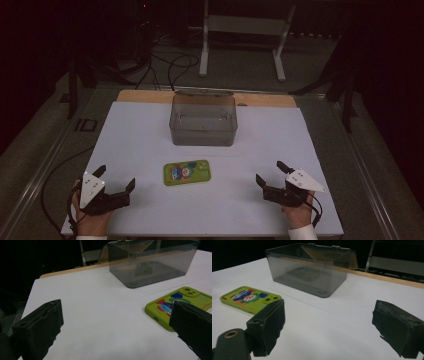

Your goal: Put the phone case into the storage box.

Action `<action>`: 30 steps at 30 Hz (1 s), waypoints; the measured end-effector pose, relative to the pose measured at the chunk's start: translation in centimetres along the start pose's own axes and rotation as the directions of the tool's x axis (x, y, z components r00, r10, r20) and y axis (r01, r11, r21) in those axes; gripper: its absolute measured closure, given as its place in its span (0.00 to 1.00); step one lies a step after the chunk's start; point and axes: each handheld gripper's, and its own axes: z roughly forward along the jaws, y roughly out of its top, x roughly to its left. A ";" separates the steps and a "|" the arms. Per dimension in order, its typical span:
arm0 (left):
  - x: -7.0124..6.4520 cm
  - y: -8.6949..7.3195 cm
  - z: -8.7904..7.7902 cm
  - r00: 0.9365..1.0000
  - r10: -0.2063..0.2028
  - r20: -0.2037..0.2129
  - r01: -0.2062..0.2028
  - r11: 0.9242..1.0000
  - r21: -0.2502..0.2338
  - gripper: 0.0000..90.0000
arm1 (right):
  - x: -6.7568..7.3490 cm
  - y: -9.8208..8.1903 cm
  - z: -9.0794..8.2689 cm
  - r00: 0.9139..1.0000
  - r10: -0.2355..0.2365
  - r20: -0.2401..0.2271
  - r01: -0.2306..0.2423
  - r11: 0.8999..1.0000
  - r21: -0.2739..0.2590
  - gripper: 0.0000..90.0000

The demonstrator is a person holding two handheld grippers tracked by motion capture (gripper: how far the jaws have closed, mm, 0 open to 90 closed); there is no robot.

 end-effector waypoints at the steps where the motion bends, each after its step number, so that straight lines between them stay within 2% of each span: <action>1: 0.0 0.1 0.0 1.000 0.002 0.003 -0.002 1.000 0.001 0.00 | 0.0 0.0 0.0 1.000 -0.002 0.001 0.002 1.000 0.000 0.13; 8: 0.2 1.5 0.7 1.000 0.004 0.031 -0.004 1.000 0.022 0.00 | 0.1 -0.1 0.3 1.000 -0.018 -0.006 0.018 1.000 -0.002 0.12; 15: 0.0 3.4 1.3 0.998 0.018 0.062 -0.018 1.000 -0.004 0.00 | 0.3 -0.2 0.4 1.000 -0.019 -0.006 0.019 1.000 0.001 0.12; 20: -0.3 4.4 2.0 0.995 0.042 0.093 -0.042 0.999 -0.002 0.00 | 0.4 -0.2 0.3 1.000 -0.017 0.008 0.017 1.000 -0.001 0.13; 26: -0.5 5.6 3.0 0.984 0.083 0.155 -0.089 0.995 0.033 0.00 | 0.3 -0.4 0.2 1.000 -0.013 0.006 0.014 1.000 -0.007 0.13; 30: -0.8 6.4 3.9 0.972 0.129 0.199 -0.144 0.988 0.062 0.00 | 0.1 -0.4 0.2 1.000 -0.011 0.007 0.011 1.000 -0.008 0.13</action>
